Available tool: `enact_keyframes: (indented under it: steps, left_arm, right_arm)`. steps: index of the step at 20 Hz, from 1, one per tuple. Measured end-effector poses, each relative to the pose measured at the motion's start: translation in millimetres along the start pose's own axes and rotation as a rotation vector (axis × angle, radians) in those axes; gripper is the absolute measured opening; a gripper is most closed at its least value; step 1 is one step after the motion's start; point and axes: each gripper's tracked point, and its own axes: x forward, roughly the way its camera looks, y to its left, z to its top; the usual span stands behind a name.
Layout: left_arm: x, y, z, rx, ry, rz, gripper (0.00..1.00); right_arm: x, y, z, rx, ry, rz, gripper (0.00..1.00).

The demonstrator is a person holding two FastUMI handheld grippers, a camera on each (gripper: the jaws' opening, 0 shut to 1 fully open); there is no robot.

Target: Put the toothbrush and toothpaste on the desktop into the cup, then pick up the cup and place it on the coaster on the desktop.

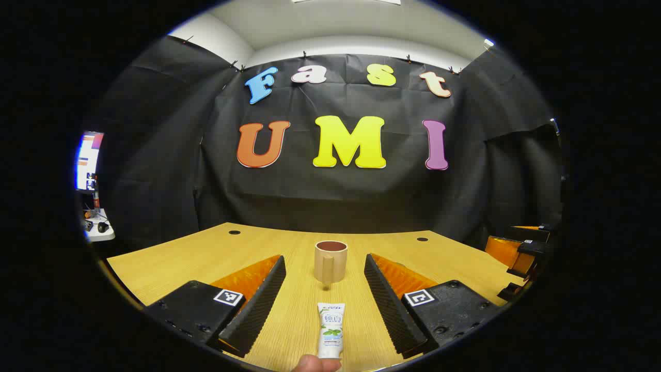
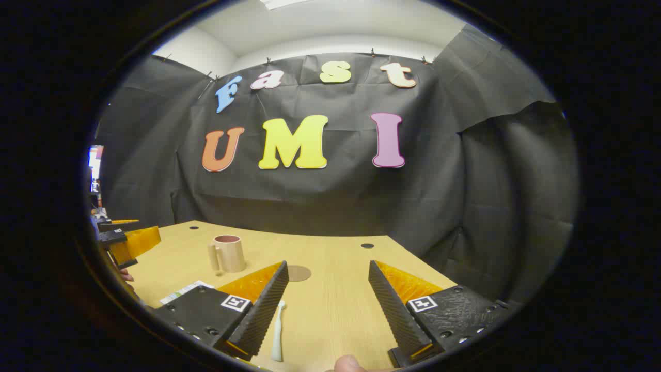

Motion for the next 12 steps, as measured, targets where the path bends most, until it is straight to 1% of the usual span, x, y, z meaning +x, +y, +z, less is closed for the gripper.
enact_keyframes:
  steps: [2, 3, 12]
  left_arm:
    - [0, 0, 0, 0.001, 0.000, -0.005, 0.97]
    - [-1, -1, 1, 0.000, -0.001, -0.007, 0.97]
    - [-2, -8, -10, 0.005, 0.040, -0.038, 0.98]
  right_arm:
    - [1, -2, 3, 0.002, -0.009, -0.006, 0.97]
    - [0, -3, 4, 0.006, -0.012, -0.007, 0.95]
    - [-1, 1, 0, -0.001, 0.003, 0.000, 0.95]
